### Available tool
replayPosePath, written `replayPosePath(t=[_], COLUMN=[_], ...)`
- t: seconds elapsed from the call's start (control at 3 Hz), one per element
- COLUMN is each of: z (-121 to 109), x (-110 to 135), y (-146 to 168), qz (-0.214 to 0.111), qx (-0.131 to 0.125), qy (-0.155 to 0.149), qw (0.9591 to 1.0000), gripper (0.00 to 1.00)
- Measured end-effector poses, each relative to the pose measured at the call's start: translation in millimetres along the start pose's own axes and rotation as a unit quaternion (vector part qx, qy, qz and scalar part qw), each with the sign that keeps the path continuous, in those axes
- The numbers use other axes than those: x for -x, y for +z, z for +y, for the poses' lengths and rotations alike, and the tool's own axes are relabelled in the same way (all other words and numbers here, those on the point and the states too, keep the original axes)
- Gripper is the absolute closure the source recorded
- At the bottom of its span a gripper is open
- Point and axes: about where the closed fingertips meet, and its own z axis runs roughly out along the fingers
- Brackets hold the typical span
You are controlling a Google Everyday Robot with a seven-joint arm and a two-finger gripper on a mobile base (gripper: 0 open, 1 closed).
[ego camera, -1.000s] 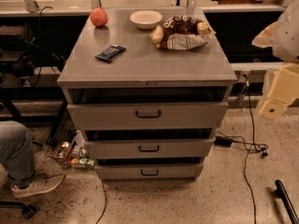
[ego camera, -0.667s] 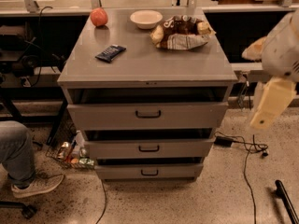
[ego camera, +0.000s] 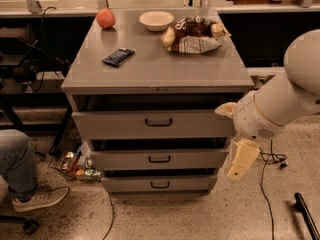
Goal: Open bottom drawer
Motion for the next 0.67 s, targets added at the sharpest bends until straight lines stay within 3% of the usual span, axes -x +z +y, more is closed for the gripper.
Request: replayPosePath(t=[0.33, 0.67], z=[1, 12], x=[0, -16], y=[2, 43], qz=[0.0, 0.0], qx=[0.003, 0.027], qy=[-0.001, -0.005], qw=[1.0, 0.9996], gripper=[0.0, 0.0])
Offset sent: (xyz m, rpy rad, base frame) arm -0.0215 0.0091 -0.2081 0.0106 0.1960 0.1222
